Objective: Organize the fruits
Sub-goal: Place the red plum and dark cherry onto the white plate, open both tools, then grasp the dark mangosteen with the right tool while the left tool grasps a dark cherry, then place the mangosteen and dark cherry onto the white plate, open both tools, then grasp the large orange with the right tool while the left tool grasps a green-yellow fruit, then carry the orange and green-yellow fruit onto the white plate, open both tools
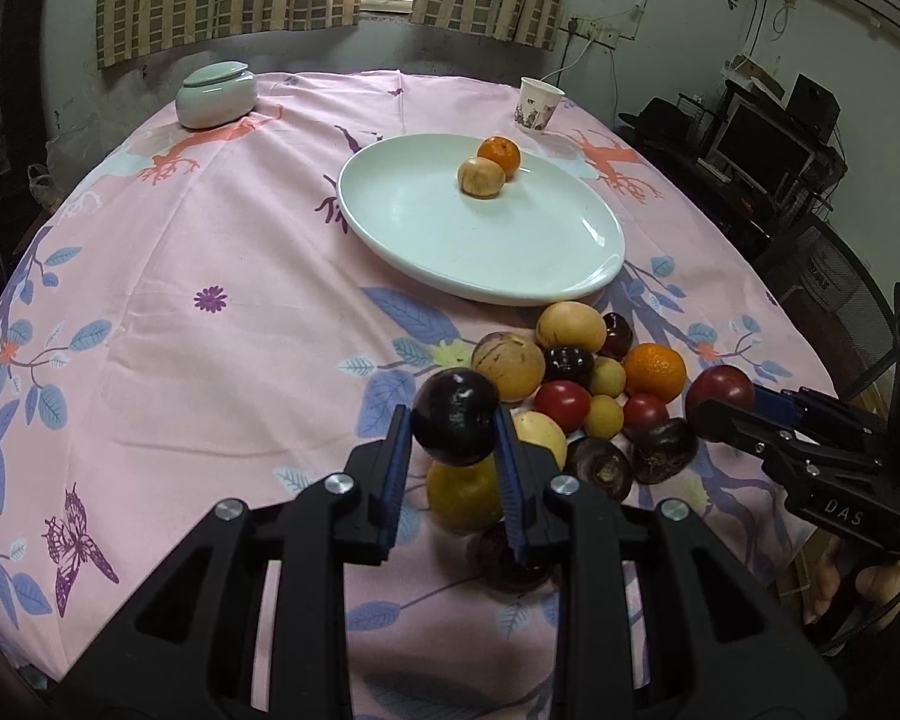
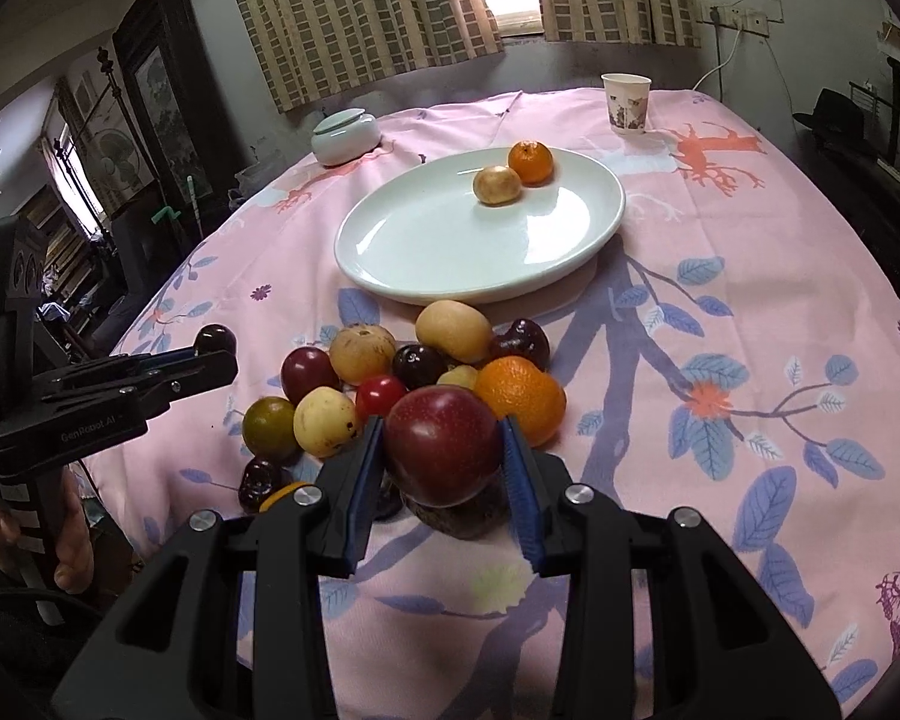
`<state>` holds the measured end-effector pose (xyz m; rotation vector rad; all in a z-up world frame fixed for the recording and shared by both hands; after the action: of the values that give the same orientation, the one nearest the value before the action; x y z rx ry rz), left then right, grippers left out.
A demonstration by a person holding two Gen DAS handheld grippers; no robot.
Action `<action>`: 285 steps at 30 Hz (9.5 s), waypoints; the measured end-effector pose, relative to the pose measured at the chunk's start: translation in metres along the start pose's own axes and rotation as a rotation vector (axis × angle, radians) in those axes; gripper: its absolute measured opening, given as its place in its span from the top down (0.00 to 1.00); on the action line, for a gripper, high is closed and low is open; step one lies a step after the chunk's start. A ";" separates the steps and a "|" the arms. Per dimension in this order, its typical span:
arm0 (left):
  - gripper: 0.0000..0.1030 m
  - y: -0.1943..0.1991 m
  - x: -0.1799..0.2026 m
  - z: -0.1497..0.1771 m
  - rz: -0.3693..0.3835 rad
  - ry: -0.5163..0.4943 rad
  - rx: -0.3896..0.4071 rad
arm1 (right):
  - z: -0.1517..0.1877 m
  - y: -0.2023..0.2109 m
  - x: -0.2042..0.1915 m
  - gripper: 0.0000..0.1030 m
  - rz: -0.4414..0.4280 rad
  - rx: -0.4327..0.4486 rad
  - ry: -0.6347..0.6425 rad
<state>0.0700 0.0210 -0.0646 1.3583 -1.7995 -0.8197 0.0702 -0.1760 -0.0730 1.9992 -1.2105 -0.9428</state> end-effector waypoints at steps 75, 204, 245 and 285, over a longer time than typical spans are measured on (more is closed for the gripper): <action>0.03 -0.009 -0.010 0.041 -0.029 -0.035 -0.035 | 0.026 -0.015 0.003 0.09 0.144 -0.022 0.029; 0.62 -0.157 -0.046 -0.210 -0.073 0.069 -0.125 | -0.189 -0.156 0.019 0.45 0.056 -0.147 0.115; 0.02 -0.016 -0.011 0.031 -0.171 -0.020 -0.012 | -0.018 -0.057 0.032 0.58 0.092 -0.086 -0.091; 0.60 -0.011 0.000 0.023 0.021 0.020 -0.032 | 0.003 -0.004 0.001 0.58 -0.009 -0.044 -0.057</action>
<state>0.0560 0.0197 -0.0865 1.3203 -1.7751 -0.8174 0.0697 -0.1757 -0.0780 1.9568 -1.2027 -1.0288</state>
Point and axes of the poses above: each gripper's, at about its wrist camera, not at the fingertips, and y roughly against the way its jaws point, x to its right, z to its underside, the point moved 4 cm from there along -y, roughly the way its jaws point, and after that the axes turned 8 degrees about -x, right-handed, at the moved point
